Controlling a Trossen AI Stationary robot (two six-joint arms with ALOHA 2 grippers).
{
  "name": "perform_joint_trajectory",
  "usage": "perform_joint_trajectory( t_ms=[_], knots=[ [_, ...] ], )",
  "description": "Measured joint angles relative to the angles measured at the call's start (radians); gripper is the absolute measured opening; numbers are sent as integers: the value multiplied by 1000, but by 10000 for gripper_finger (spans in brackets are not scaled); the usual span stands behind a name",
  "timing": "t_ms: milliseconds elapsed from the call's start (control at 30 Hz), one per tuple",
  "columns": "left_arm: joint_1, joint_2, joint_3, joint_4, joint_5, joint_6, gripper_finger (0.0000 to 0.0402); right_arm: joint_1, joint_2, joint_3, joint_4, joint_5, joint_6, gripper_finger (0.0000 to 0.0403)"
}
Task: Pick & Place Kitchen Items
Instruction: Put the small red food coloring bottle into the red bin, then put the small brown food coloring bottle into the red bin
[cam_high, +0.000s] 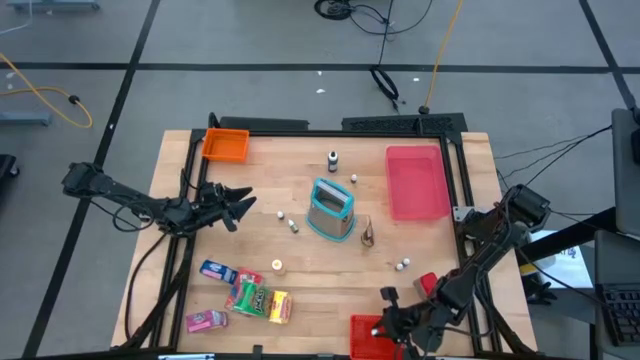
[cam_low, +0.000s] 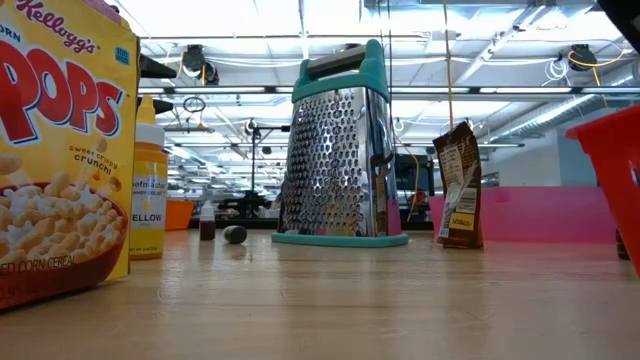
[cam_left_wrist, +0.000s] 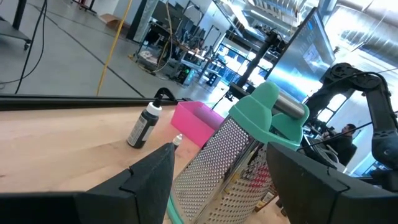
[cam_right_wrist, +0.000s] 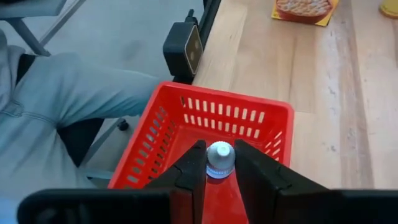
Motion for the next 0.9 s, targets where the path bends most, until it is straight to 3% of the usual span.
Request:
perform_joint_trajectory(
  t_ms=[400,900],
  knots=[
    [0,0,0,0,0,3,255,0,0,0,0,17,-26,79],
    [0,0,0,0,0,3,255,-14,-27,0,0,81,-97,154]
  ],
)
